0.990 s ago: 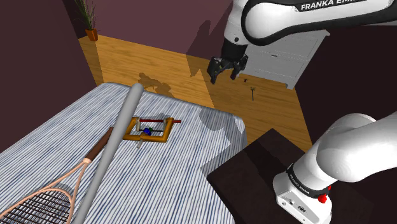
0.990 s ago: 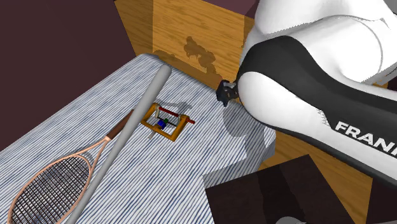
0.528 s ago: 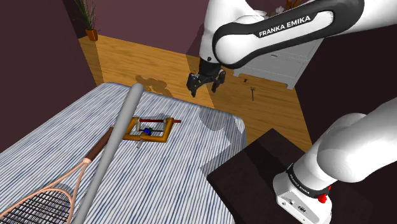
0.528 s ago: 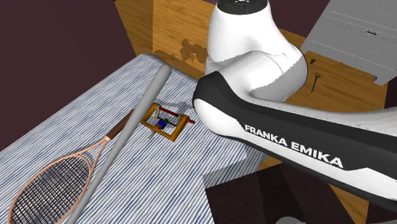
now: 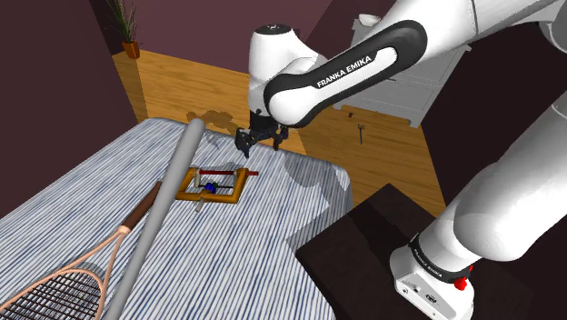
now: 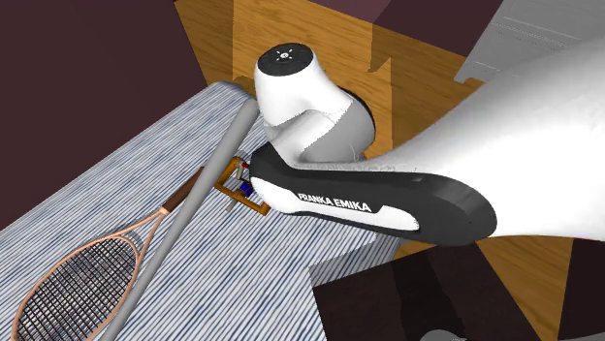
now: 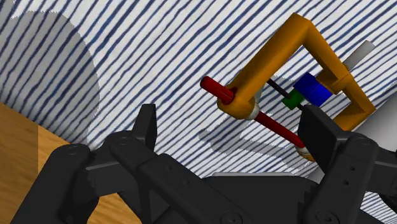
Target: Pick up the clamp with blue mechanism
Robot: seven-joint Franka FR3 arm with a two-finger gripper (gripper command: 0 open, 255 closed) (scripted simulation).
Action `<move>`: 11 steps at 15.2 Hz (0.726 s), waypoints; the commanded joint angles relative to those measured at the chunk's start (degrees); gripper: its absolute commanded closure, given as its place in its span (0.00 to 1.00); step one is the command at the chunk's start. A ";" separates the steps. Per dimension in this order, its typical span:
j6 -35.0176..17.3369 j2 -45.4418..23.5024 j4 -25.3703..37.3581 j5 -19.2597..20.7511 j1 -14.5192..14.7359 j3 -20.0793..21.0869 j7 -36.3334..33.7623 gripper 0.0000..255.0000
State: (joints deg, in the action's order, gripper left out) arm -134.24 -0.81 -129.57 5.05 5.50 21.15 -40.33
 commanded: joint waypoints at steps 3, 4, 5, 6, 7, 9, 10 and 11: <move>-2.13 -8.99 5.33 4.87 1.87 0.77 -5.98 0.00; -2.44 -11.25 6.89 6.07 2.56 0.70 -7.36 0.00; -2.69 -13.51 8.51 7.23 3.31 0.56 -8.66 0.00; -2.88 -15.76 10.21 8.32 4.11 0.36 -9.89 0.00; -3.00 -17.99 11.97 9.34 4.95 0.10 -11.04 0.00; -3.06 -22.44 15.72 11.12 6.75 -0.52 -13.07 0.00; -3.01 -24.65 17.70 11.89 7.68 -0.87 -13.95 0.00; -2.90 -26.86 19.76 12.57 8.62 -1.23 -14.75 0.00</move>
State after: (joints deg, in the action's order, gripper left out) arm -136.91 -25.05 -111.90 16.62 13.11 20.37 -54.02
